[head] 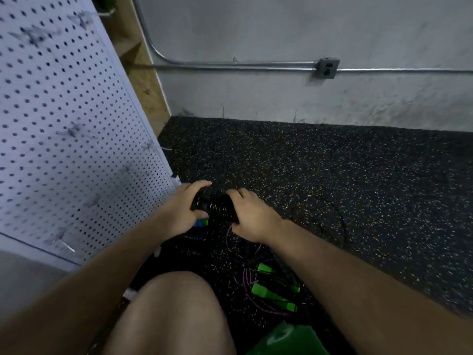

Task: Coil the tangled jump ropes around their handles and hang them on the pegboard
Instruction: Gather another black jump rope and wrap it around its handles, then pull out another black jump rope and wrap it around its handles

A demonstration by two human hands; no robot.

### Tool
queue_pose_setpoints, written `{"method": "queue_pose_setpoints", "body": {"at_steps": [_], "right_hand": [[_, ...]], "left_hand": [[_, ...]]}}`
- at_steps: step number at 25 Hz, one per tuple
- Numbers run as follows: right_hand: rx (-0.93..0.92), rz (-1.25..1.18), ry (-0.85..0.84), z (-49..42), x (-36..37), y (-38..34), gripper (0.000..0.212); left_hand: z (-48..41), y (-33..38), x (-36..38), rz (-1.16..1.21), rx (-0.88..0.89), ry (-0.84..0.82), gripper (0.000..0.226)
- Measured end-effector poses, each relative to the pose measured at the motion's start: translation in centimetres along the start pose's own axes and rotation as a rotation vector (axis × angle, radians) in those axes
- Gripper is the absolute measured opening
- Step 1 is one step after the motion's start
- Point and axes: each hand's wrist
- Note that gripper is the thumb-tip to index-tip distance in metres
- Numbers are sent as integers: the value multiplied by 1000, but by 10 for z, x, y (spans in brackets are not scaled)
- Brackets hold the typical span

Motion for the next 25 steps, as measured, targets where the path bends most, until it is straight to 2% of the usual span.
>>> {"method": "queue_pose_setpoints", "body": {"at_steps": [5, 9, 13, 18, 21, 25], "right_hand": [[-36, 37, -184, -42, 87, -22, 84], [-42, 113, -259, -83, 163, -44, 85], [50, -54, -277, -100, 245, -64, 74], [169, -331, -170, -98, 296, -63, 58], [115, -310, -141, -84, 290, -60, 52], [177, -259, -88, -58, 267, -30, 47]], "left_hand": [[26, -99, 46, 67, -191, 7, 75], [37, -173, 82, 82, -366, -3, 75], [42, -227, 110, 45, -453, -21, 73], [43, -251, 146, -76, -368, -28, 64], [38, -228, 162, -165, -271, -37, 60], [20, -180, 183, -167, -115, -69, 56]]}}
Point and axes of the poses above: each hand's wrist, its own z-axis away from the middle knuckle, its own x-axis out of the palm, y = z × x, and after that the axes turned 2 degrees about x, right-handed
